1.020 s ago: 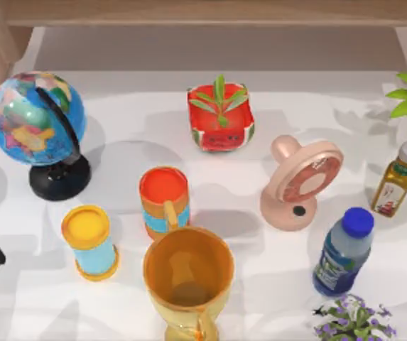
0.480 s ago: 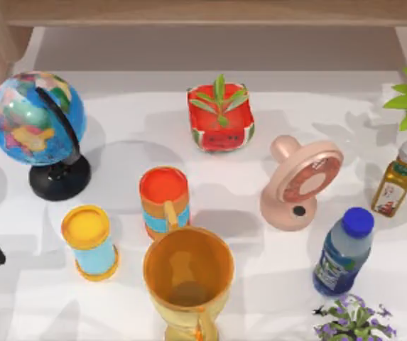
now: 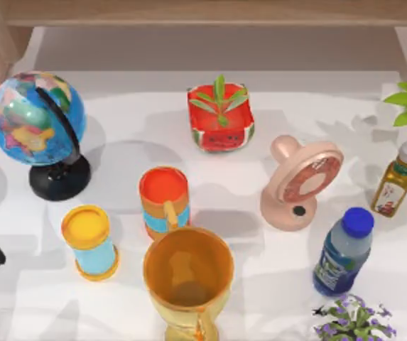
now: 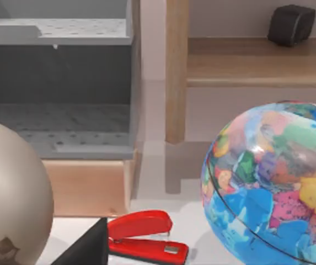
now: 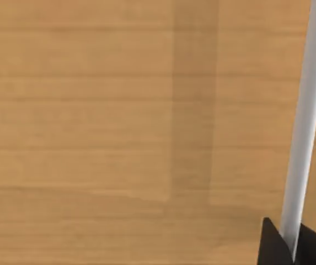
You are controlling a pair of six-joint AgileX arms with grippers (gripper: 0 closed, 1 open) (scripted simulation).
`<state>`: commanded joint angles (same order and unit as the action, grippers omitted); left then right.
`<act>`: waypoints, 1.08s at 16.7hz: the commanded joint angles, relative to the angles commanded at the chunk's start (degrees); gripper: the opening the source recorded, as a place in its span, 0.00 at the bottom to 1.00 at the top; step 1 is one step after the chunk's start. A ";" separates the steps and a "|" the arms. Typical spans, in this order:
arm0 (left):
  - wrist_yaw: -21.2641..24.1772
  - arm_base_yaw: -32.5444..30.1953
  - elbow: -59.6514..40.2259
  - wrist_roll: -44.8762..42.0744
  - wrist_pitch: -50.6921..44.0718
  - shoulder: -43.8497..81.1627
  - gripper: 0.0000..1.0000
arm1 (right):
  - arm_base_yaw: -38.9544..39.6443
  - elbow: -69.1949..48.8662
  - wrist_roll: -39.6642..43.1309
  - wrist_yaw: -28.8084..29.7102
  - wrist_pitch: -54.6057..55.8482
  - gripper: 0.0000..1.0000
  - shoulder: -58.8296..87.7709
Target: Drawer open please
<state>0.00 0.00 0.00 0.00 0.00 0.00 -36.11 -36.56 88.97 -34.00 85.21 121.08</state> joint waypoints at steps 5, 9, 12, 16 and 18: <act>0.00 0.00 0.00 0.00 0.00 0.00 1.00 | -4.04 8.22 -0.04 -4.10 4.75 0.00 -2.55; 0.00 0.00 0.00 0.00 0.00 0.00 1.00 | -4.59 8.78 -0.08 -4.65 5.31 0.00 -2.96; 0.00 0.00 0.00 0.00 0.00 0.00 1.00 | -4.59 8.78 -0.08 -4.65 5.31 0.23 -2.96; 0.00 0.00 0.00 0.00 0.00 0.00 1.00 | -4.59 8.78 -0.08 -4.65 5.31 0.53 -2.96; 0.00 0.00 0.00 0.00 0.00 0.00 1.00 | -4.59 8.78 -0.08 -4.65 5.31 0.68 -2.96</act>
<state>0.00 0.00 0.00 0.00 0.00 0.00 -40.70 -27.78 88.89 -38.65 90.53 118.12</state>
